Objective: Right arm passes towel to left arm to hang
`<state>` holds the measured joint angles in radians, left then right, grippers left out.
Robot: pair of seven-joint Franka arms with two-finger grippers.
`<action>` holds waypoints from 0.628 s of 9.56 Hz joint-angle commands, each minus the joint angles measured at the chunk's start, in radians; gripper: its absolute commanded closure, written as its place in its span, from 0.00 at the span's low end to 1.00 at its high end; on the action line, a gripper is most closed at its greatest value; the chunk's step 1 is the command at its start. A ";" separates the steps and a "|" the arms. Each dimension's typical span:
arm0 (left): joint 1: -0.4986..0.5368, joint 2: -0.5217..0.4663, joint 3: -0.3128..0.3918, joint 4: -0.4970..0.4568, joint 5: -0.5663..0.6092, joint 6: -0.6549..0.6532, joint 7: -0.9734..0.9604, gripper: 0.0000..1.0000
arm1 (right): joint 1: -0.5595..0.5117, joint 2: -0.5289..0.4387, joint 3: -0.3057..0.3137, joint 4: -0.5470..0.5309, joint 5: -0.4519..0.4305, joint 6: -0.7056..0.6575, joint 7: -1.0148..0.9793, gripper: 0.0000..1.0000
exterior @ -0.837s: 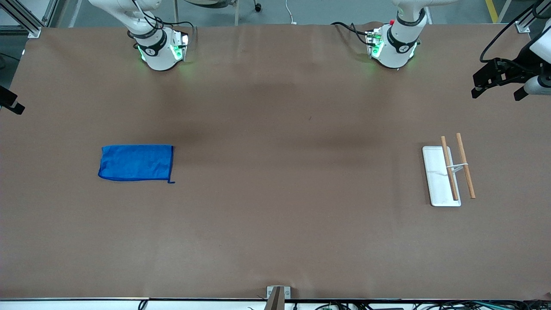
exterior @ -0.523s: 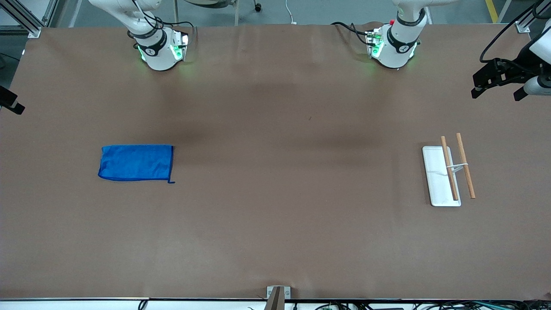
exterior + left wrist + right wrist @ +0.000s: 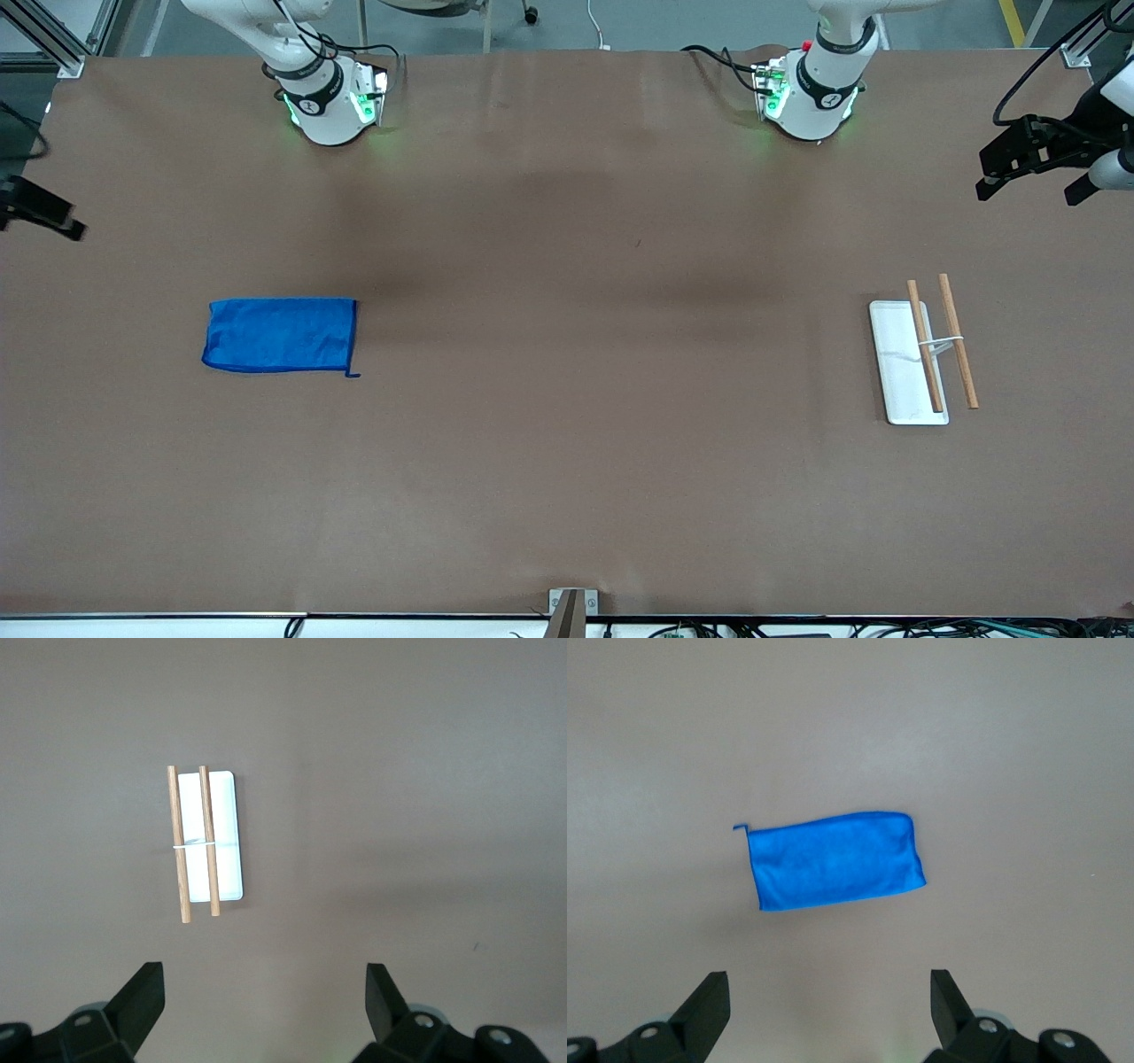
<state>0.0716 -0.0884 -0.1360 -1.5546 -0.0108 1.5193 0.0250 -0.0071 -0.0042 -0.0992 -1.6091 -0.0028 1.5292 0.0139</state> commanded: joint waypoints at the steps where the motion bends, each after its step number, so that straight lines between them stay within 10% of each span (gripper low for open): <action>1: -0.006 0.024 -0.007 -0.001 0.018 -0.019 -0.008 0.00 | 0.029 0.042 0.001 -0.134 -0.029 0.093 0.009 0.00; 6: -0.007 0.026 -0.008 0.001 0.012 -0.019 0.003 0.00 | 0.038 0.154 0.003 -0.536 -0.022 0.702 -0.072 0.00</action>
<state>0.0666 -0.0836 -0.1397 -1.5536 -0.0108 1.5185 0.0250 0.0264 0.1355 -0.0970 -2.0666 -0.0089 2.1219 -0.0441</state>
